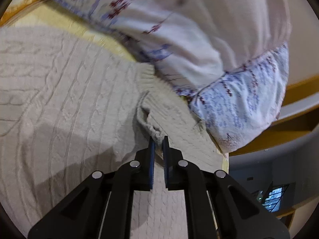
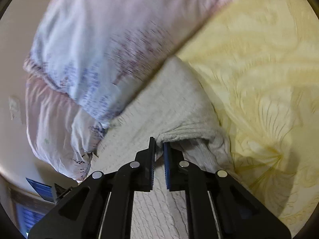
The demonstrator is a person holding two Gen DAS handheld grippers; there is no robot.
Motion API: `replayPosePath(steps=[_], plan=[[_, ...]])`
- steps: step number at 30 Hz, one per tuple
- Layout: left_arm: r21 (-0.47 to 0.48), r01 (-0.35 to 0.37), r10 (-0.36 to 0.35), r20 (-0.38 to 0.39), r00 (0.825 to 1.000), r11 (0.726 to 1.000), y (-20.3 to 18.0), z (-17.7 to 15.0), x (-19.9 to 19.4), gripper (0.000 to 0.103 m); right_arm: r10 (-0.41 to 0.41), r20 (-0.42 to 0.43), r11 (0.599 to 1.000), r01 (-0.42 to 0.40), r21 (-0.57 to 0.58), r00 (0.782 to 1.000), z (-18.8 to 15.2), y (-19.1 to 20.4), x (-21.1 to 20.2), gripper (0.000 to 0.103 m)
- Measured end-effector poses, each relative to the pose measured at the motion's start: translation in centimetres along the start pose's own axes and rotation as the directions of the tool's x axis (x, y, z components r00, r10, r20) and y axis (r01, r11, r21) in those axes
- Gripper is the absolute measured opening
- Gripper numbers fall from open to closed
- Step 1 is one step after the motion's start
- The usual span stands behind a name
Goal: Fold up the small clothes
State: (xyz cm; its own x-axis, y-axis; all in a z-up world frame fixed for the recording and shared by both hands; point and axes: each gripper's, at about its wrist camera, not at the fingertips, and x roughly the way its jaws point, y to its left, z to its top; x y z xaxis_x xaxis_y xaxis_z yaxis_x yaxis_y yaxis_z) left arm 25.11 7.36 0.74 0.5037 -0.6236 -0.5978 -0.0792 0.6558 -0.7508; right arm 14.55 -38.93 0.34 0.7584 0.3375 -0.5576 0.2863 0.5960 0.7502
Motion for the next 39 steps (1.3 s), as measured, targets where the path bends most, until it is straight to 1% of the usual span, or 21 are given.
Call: replayPosePath(steps=[3, 5, 9, 12, 15, 16, 17, 18, 19, 20, 21, 24, 25, 29, 30, 31, 32, 33, 34, 37, 39], plan=[[0.058, -0.001, 0.0, 0.018, 1.0, 0.998, -0.8, -1.0, -1.7, 0.007, 0.024, 0.044, 0.996, -0.02, -0.082, 0.999, -0.5, 1.7, -1.7, 0.008], [0.087, -0.016, 0.014, 0.02, 1.0, 0.996, -0.8, -1.6, -2.5, 0.007, 0.006, 0.032, 0.994, -0.002, -0.111, 0.999, -1.1, 2.0, -1.7, 0.008], [0.077, -0.087, 0.089, -0.025, 0.996, 0.993, 0.9, -2.2, -1.8, 0.007, -0.119, -0.028, 0.986, 0.116, -0.116, 0.992, -2.1, 0.9, 0.3, 0.008], [0.045, -0.116, 0.119, -0.067, 0.991, 0.992, 2.1, -2.4, -0.6, 0.008, -0.175, -0.054, 0.979, 0.168, -0.118, 0.983, -2.4, 0.7, 0.8, 0.01], [0.043, -0.115, 0.118, -0.074, 0.99, 0.992, 2.3, -2.5, -1.0, 0.012, -0.231, -0.026, 0.963, 0.224, -0.151, 0.973, -2.7, 1.7, -0.2, 0.02], [0.043, -0.119, 0.122, -0.069, 0.99, 0.992, 2.3, -2.5, -1.3, 0.019, -0.231, 0.006, 0.957, 0.228, -0.178, 0.973, -2.8, 2.4, -1.0, 0.027], [0.049, -0.123, 0.125, -0.06, 0.99, 0.991, 2.3, -2.5, -1.9, 0.028, -0.234, 0.044, 0.948, 0.238, -0.211, 0.971, -3.1, 3.3, -1.7, 0.031], [0.053, -0.125, 0.128, -0.05, 0.99, 0.991, 2.3, -2.5, -2.6, 0.034, -0.233, 0.077, 0.939, 0.245, -0.243, 0.969, -3.3, 4.1, -2.1, 0.037], [0.057, -0.123, 0.126, -0.04, 0.991, 0.991, 2.5, -2.6, -3.5, 0.042, -0.22, 0.099, 0.93, 0.239, -0.279, 0.97, -3.6, 4.9, -2.3, 0.042], [0.059, -0.12, 0.122, -0.033, 0.992, 0.991, 2.5, -2.7, -4.2, 0.046, -0.209, 0.104, 0.923, 0.231, -0.307, 0.972, -3.8, 5.4, -2.2, 0.044], [0.062, -0.109, 0.111, -0.026, 0.993, 0.992, 2.8, -2.8, -5.4, 0.048, -0.194, 0.086, 0.908, 0.212, -0.361, 0.977, -4.1, 6.5, -1.4, 0.046], [0.052, -0.096, 0.096, 0.0, 0.995, 0.994, 3.7, -3.1, -8.3, 0.053, -0.173, -0.005, 0.896, 0.155, -0.416, 0.985, -4.8, 8.0, 1.5, 0.046], [0.043, -0.097, 0.096, 0.021, 0.995, 0.994, 4.6, -3.2, -10.1, 0.054, -0.174, -0.043, 0.888, 0.138, -0.438, 0.984, -5.1, 8.6, 3.0, 0.046], [-0.02, -0.125, 0.126, 0.105, 0.986, 0.992, 7.8, -3.2, -15.5, 0.054, -0.219, -0.097, 0.847, 0.14, -0.513, 0.971, -6.4, 10.0, 6.1, 0.047], [-0.055, -0.14, 0.147, 0.139, 0.979, 0.989, 9.2, -3.2, -17.3, 0.054, -0.252, -0.129, 0.835, 0.148, -0.531, 0.959, -6.8, 10.0, 7.3, 0.055], [-0.08, -0.15, 0.161, 0.158, 0.974, 0.985, 10.1, -3.1, -18.4, 0.054, -0.264, -0.149, 0.831, 0.147, -0.536, 0.953, -7.1, 9.8, 7.8, 0.057], [-0.11, -0.16, 0.178, 0.178, 0.968, 0.981, 11.2, -2.9, -19.7, 0.055, -0.255, -0.124, 0.826, 0.149, -0.544, 0.959, -7.4, 9.6, 7.3, 0.059], [-0.158, -0.168, 0.199, 0.206, 0.958, 0.973, 12.8, -2.8, -21.2, 0.054, -0.245, -0.136, 0.83, 0.136, -0.54, 0.96, -7.5, 9.7, 7.2, 0.065], [-0.186, -0.171, 0.21, 0.222, 0.952, 0.968, 13.7, -2.6, -22.1, 0.054, -0.233, -0.144, 0.838, 0.124, -0.531, 0.962, -7.5, 9.7, 7.0, 0.067], [-0.283, -0.165, 0.244, 0.272, 0.931, 0.945, 16.5, -2.2, -24.5, 0.054, -0.203, -0.164, 0.863, 0.097, -0.496, 0.965, -7.2, 9.4, 6.3, 0.067], [-0.324, -0.153, 0.252, 0.29, 0.923, 0.934, 17.7, -1.9, -25.3, 0.054, -0.186, -0.175, 0.875, 0.082, -0.477, 0.967, -6.9, 9.1, 5.9, 0.067]])
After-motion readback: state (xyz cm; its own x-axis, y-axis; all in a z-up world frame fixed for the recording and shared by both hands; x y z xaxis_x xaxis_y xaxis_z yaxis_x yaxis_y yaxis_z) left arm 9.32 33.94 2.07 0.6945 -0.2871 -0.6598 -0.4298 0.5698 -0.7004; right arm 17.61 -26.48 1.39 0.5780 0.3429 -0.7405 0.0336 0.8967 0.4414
